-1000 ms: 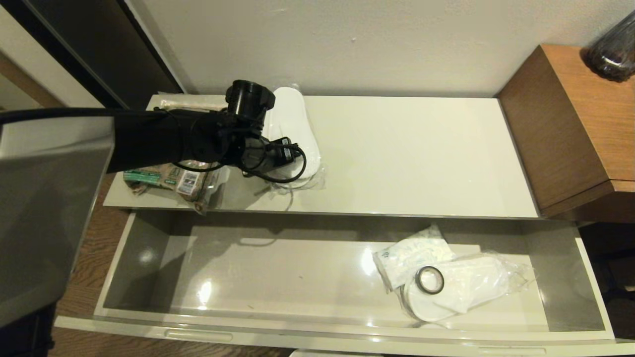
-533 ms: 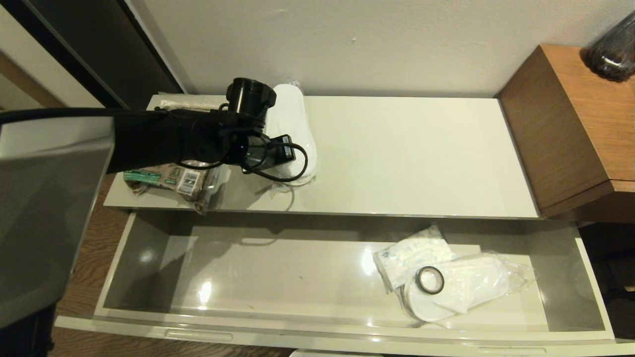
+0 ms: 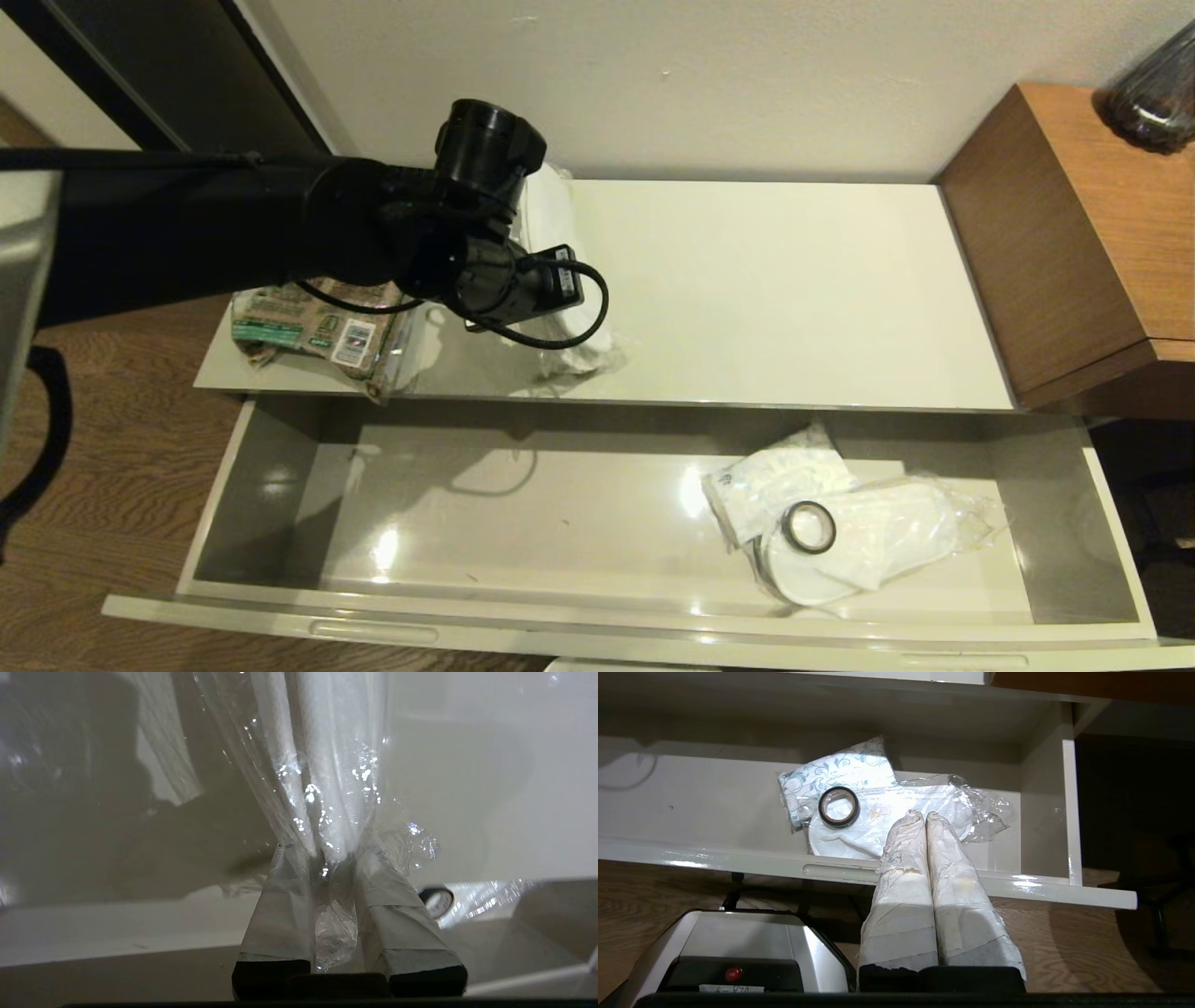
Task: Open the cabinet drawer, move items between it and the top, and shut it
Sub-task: Pick up the disposable slippers on the table, then put the disposable slippers in the drawer
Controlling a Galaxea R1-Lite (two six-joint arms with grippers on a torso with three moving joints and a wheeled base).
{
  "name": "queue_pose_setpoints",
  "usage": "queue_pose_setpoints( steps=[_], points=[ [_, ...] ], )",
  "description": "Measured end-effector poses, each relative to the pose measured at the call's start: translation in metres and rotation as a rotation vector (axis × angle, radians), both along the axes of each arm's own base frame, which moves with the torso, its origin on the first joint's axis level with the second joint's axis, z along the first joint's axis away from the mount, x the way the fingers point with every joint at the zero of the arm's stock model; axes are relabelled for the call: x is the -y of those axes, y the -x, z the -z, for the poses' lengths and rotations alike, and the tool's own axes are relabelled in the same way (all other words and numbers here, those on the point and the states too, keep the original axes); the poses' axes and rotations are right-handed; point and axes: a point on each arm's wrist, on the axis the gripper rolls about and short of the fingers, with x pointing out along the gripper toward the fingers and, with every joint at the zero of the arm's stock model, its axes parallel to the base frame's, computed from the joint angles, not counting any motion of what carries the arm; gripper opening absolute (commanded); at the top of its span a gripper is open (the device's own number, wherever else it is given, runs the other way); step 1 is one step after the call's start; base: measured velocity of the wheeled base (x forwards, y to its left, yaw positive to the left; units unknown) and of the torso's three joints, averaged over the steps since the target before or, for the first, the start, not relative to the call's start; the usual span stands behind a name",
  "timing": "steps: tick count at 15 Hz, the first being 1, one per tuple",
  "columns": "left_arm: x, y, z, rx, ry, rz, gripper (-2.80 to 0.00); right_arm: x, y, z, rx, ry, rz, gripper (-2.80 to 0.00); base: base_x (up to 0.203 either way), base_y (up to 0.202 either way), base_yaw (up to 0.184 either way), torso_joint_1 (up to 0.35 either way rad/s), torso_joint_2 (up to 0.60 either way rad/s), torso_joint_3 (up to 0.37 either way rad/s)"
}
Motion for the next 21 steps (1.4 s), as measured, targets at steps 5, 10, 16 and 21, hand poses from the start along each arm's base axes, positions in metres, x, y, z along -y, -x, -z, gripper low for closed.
queue_pose_setpoints(
  steps=[5,10,16,21],
  points=[
    [0.0,0.054,0.019,-0.104,-0.064,0.08,-2.8,0.0,0.0,0.0,0.0,0.0,0.0,-2.8,0.0,0.0,0.0,0.0,0.0,0.0],
    [0.009,0.104,0.041,-0.172,-0.159,0.215,-2.8,0.0,0.0,0.0,0.0,0.0,0.0,-2.8,0.0,0.0,0.0,0.0,0.0,0.0],
    [0.016,0.129,0.06,-0.156,-0.338,0.353,-2.8,0.0,0.0,0.0,0.0,0.0,0.0,-2.8,0.0,0.0,0.0,0.0,0.0,0.0],
    [0.034,0.124,0.09,0.064,-0.889,0.561,-2.8,0.0,0.0,0.0,0.0,0.0,0.0,-2.8,0.0,0.0,0.0,0.0,0.0,0.0]
  ],
)
